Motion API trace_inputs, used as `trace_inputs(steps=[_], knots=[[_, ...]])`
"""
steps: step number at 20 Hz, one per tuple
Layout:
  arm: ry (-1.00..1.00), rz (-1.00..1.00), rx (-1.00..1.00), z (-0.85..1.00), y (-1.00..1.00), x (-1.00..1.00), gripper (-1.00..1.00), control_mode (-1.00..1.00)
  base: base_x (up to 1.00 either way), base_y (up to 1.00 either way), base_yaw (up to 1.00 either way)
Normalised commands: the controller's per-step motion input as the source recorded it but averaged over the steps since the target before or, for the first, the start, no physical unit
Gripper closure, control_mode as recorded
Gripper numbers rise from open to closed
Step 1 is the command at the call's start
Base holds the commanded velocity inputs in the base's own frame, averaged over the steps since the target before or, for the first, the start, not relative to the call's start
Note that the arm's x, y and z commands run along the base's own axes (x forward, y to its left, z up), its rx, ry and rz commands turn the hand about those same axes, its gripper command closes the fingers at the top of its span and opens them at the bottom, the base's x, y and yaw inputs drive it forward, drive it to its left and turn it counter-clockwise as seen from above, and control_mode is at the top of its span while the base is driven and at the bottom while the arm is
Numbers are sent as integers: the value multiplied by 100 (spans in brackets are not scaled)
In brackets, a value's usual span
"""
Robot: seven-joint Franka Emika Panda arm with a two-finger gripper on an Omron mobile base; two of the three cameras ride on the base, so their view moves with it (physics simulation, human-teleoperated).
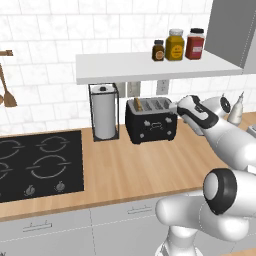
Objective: Start the toaster. Once the lever pops up, take the bread to the plate on the dining counter.
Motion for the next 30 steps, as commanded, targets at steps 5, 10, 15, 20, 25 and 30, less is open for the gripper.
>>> trace_inputs(steps=[5, 10, 15, 20, 25, 30], knots=[[-5, 0, -13, 11, 38, 0, -100, -100, 0, 0, 0], [0, 1, -24, 15, 43, 5, -100, -100, 0, 0, 0], [1, 0, -27, 3, 34, 12, -100, -100, 0, 0, 0], [-1, 2, -23, 9, 58, 18, -100, -100, 0, 0, 0], [0, -3, -5, 3, 33, 34, -100, -100, 0, 0, 0], [-1, -1, 0, 0, 6, 56, -100, -100, 0, 0, 0]])
